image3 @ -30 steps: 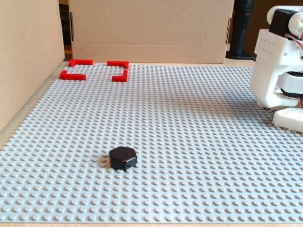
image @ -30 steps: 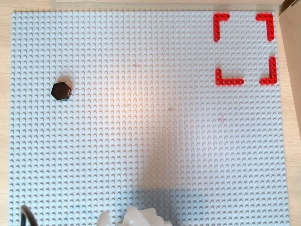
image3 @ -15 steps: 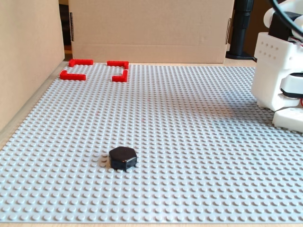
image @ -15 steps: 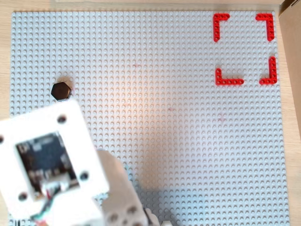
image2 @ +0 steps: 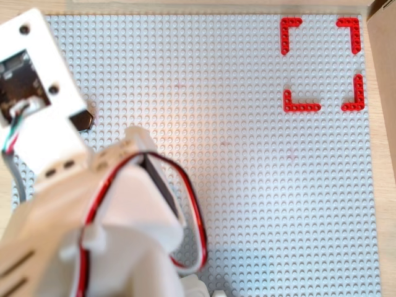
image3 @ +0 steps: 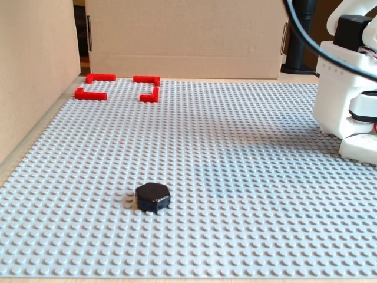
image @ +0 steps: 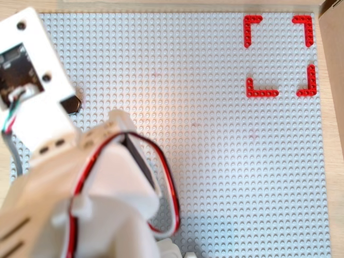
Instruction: Grab the Lego and store it in red box
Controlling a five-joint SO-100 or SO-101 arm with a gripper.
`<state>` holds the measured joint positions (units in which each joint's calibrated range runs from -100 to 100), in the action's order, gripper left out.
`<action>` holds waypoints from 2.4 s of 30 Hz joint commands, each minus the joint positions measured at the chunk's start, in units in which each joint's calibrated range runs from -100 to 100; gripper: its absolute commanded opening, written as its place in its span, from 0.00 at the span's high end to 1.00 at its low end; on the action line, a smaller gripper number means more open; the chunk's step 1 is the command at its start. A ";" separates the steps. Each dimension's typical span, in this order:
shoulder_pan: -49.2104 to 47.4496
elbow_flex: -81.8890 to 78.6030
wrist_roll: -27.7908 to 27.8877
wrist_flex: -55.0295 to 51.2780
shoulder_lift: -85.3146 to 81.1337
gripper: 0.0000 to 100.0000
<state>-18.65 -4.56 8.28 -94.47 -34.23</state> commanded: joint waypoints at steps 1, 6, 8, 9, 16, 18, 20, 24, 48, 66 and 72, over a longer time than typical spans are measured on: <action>-0.37 1.93 0.22 3.16 5.76 0.88; -0.44 2.02 1.31 6.49 11.69 0.87; -0.44 2.02 1.52 7.98 13.30 0.87; -0.44 2.02 1.57 8.68 14.07 0.87; -2.08 2.02 1.26 11.67 19.91 0.82; -2.30 2.11 1.26 12.10 21.61 0.82; -2.30 2.11 1.21 12.81 23.22 0.82; -2.30 2.11 1.15 15.17 26.35 0.82; -6.40 2.02 0.16 27.37 44.74 0.82; -8.19 -1.98 -2.23 29.82 47.29 0.82; -8.26 -2.07 -3.74 29.39 47.29 0.82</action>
<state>-26.06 -6.62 4.91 -65.20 13.36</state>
